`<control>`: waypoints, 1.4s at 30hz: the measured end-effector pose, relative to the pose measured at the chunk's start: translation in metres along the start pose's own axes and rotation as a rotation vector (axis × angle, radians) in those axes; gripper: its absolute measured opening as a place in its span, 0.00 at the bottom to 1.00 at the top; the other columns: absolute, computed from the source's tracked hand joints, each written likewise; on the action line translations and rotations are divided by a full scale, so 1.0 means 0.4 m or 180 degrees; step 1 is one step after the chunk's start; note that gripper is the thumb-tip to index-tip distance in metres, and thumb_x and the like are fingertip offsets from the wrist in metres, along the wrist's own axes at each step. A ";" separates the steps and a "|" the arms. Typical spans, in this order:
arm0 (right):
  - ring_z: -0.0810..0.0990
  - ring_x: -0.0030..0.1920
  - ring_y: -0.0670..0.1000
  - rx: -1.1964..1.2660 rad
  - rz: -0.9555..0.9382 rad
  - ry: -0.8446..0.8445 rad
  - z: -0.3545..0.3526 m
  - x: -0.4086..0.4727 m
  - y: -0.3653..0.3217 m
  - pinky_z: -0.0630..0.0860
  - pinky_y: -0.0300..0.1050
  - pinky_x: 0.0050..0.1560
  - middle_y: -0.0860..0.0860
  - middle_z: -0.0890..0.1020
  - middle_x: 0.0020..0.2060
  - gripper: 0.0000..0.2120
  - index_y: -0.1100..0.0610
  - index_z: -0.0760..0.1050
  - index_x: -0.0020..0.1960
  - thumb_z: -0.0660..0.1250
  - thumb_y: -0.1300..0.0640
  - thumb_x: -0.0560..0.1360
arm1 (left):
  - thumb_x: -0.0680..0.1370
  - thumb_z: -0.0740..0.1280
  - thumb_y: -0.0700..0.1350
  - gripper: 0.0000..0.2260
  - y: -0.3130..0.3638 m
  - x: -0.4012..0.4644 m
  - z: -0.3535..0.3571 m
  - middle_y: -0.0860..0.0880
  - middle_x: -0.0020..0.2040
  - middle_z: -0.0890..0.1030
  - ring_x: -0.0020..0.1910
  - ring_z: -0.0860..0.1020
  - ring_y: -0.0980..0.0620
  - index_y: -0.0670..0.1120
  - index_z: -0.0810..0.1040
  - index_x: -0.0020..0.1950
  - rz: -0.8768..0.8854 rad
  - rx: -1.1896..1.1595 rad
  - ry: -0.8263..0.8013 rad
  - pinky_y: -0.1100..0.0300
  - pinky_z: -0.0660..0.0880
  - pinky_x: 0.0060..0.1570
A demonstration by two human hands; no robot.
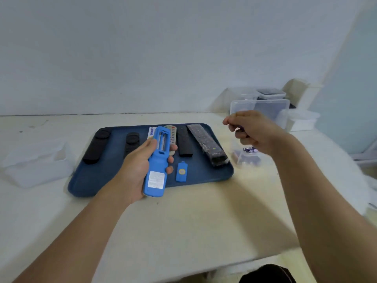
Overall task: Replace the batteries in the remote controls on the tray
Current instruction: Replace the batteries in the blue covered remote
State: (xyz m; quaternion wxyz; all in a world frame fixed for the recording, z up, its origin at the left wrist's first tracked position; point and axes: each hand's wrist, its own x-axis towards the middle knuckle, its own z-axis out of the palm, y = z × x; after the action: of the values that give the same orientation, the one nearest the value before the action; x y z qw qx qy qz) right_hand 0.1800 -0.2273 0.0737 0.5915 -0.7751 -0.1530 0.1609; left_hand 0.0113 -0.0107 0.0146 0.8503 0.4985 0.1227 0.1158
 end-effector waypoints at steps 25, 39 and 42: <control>0.82 0.53 0.48 -0.1871 -0.2245 -0.1058 0.490 -0.148 -0.096 0.76 0.40 0.57 0.50 0.86 0.52 0.13 0.56 0.83 0.58 0.63 0.64 0.78 | 0.78 0.70 0.42 0.05 0.233 -0.117 -0.151 0.47 0.35 0.79 0.27 0.70 0.53 0.45 0.74 0.49 0.0886 0.0256 0.1251 0.62 0.69 0.27; 0.65 0.75 0.50 -0.2477 -0.2395 -0.1660 0.799 -0.078 -0.096 0.60 0.41 0.74 0.48 0.64 0.77 0.25 0.53 0.60 0.79 0.58 0.61 0.82 | 0.70 0.79 0.43 0.18 0.298 -0.213 -0.544 0.47 0.36 0.71 0.30 0.69 0.52 0.45 0.74 0.53 0.0175 0.0568 0.2598 0.58 0.69 0.31; 0.75 0.66 0.52 -0.2370 -0.2349 -0.1522 0.820 -0.064 -0.107 0.70 0.44 0.68 0.51 0.72 0.73 0.23 0.53 0.61 0.78 0.56 0.60 0.84 | 0.70 0.79 0.50 0.20 0.282 -0.179 -0.538 0.47 0.37 0.73 0.29 0.70 0.52 0.45 0.74 0.54 0.0011 0.0635 0.2488 0.58 0.70 0.30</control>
State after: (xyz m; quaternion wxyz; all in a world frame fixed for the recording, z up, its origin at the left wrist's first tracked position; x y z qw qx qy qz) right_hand 0.0136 0.0572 0.0354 0.2447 -0.7685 -0.5891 0.0499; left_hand -0.1345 0.1964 0.0184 0.6869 0.4972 0.4466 0.2856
